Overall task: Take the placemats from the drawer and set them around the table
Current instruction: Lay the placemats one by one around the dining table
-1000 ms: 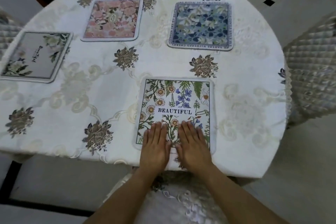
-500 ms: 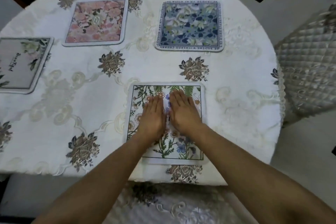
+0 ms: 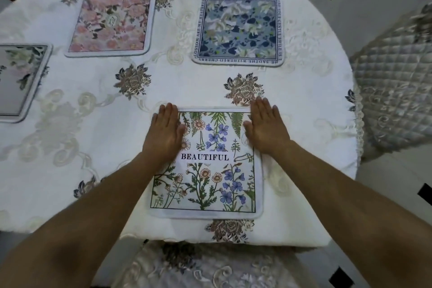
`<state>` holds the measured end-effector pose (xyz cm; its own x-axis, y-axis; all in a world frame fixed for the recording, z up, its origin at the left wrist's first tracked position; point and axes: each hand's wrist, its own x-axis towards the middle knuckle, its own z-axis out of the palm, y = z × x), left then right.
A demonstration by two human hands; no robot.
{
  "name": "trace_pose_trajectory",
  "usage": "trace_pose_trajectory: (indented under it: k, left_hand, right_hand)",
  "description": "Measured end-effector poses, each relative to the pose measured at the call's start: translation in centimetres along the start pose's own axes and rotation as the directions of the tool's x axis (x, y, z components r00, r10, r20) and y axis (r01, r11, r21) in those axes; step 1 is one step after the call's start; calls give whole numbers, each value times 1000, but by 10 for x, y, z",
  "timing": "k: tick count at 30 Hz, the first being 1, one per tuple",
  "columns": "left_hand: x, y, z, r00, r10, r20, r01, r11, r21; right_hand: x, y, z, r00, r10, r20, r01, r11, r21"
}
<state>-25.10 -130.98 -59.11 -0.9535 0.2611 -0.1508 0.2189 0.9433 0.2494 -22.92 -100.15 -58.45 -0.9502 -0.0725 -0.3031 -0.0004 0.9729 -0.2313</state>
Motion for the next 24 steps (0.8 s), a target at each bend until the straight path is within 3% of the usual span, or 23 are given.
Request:
trace_pose_trajectory:
  k: [5, 11, 14, 16, 20, 24]
  left_hand:
    - [-40, 7, 10, 994, -110, 6, 111, 993, -42]
    - [-173, 27, 22, 997, -72, 17, 73, 996, -44]
    - [-204, 33, 28, 990, -102, 100, 102, 995, 13]
    - [-206, 38, 19, 987, -114, 116, 103, 990, 95]
    - [-190, 60, -29, 988, -64, 138, 44, 989, 143]
    - [-193, 100, -86, 999, -28, 43, 21, 986, 163]
  right_hand:
    - [-51, -21, 22, 999, 21, -24, -20, 999, 45]
    - [-196, -57, 63, 999, -14, 31, 11, 995, 101]
    - [-218, -59, 71, 994, 4, 105, -9, 999, 48]
    - [-216, -61, 55, 998, 4, 55, -4, 1000, -7]
    - [-215, -62, -19, 990, 21, 139, -19, 1000, -19]
    - [-229, -44, -82, 999, 33, 6, -33, 999, -36]
